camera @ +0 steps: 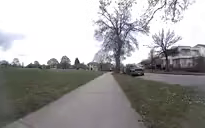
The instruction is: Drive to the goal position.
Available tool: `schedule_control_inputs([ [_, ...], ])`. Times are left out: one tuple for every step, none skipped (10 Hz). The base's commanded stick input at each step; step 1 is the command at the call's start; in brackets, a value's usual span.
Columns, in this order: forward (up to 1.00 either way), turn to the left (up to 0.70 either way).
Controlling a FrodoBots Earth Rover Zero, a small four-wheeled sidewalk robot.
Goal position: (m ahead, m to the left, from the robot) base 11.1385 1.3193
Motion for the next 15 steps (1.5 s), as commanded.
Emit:
schedule_control_inputs([
  [0.85,0.00],
  [0.85,0.00],
  [0.85,0.00],
  [0.85,0.00],
  [0.85,0.00],
  [0.85,0.00],
  [0.85,0.00],
  [0.85,0.00],
  [0.85,0.00],
  [0.85,0.00],
  [0.85,0.00],
  [0.85,0.00],
  [0.85,0.00],
  [0.85,0.00],
  [0.85,0.07],
])
